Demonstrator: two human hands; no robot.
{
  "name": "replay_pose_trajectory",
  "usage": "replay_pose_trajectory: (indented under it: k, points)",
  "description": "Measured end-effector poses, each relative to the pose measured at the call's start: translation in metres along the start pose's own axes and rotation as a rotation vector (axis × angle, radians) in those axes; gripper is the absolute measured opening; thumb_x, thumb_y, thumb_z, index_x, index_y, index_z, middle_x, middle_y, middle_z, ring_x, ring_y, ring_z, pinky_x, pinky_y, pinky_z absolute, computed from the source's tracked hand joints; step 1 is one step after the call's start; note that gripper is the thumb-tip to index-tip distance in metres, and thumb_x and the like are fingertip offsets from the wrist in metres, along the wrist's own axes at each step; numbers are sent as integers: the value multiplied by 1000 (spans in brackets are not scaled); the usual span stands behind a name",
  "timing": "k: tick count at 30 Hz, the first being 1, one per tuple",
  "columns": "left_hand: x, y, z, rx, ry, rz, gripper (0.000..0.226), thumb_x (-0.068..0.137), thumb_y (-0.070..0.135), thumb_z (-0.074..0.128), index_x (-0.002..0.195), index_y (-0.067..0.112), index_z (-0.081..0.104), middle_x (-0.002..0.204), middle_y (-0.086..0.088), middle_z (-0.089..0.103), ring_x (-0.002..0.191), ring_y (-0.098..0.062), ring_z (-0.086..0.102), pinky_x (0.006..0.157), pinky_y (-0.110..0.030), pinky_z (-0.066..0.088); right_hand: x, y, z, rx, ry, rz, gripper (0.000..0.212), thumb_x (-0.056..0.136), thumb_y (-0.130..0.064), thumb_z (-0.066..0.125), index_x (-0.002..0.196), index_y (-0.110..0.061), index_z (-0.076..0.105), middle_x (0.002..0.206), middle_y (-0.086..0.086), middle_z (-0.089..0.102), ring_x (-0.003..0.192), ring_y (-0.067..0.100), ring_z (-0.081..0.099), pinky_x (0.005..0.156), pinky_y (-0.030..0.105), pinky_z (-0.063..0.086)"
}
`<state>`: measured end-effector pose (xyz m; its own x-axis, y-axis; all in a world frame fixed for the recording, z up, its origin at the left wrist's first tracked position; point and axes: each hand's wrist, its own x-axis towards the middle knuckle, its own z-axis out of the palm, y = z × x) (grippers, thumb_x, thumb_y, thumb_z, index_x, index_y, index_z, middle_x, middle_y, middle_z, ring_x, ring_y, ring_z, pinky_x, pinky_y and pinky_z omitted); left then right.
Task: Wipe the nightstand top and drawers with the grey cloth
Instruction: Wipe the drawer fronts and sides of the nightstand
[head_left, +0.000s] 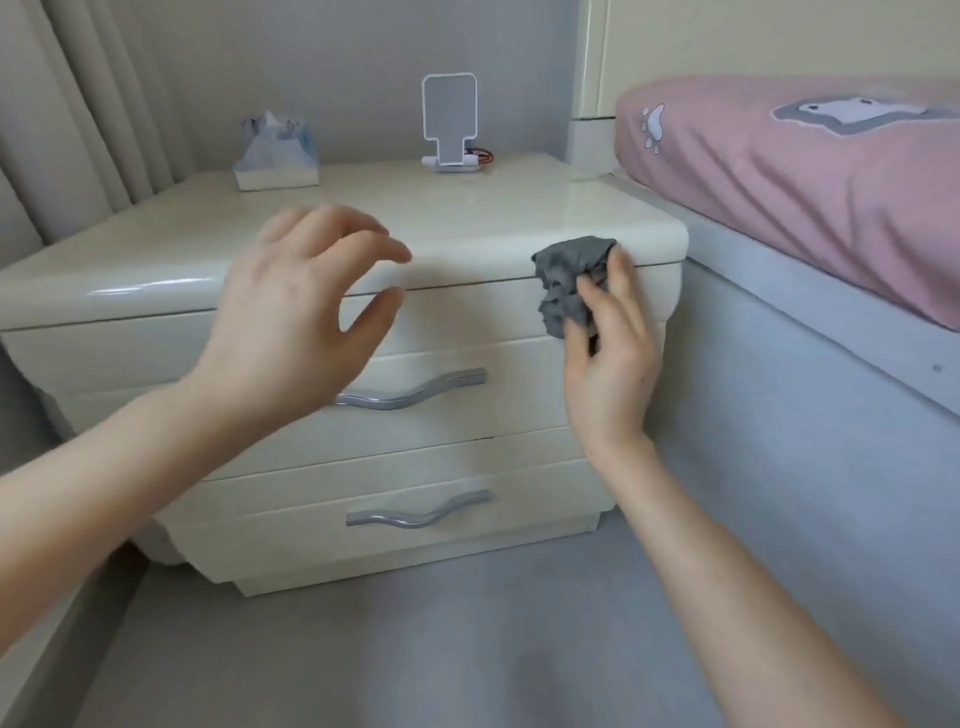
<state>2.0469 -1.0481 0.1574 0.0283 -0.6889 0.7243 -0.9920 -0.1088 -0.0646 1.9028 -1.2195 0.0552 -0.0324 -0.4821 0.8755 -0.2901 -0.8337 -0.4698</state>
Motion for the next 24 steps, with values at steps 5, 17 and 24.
replay_pose_trajectory:
  k: [5, 17, 24]
  points:
    - [60, 7, 26, 48, -52, 82, 38, 89, 35, 47, 119, 16, 61, 125, -6, 62, 113, -32, 56, 94, -35, 40, -120, 33, 42, 1, -229, -314, 30, 98, 1, 36, 117, 1, 59, 130, 15, 50, 137, 25, 36, 108, 34, 39]
    - [47, -9, 69, -64, -179, 115, 45, 90, 39, 37, 132, 27, 50, 136, 0, 54, 125, -22, 51, 102, -19, 29, -105, 87, -16, -308, -355, -339, 27, 79, 2, 57, 101, -12, 52, 102, 6, 54, 71, 29, 59, 54, 36, 53]
    - [47, -14, 77, -61, -98, 144, 41, 92, 38, 39, 131, 30, 50, 135, 4, 55, 123, -20, 53, 99, -23, 36, -117, -3, 52, -174, -343, -474, 30, 96, -10, 34, 78, -16, 58, 76, 6, 52, 61, 24, 49, 45, 27, 40]
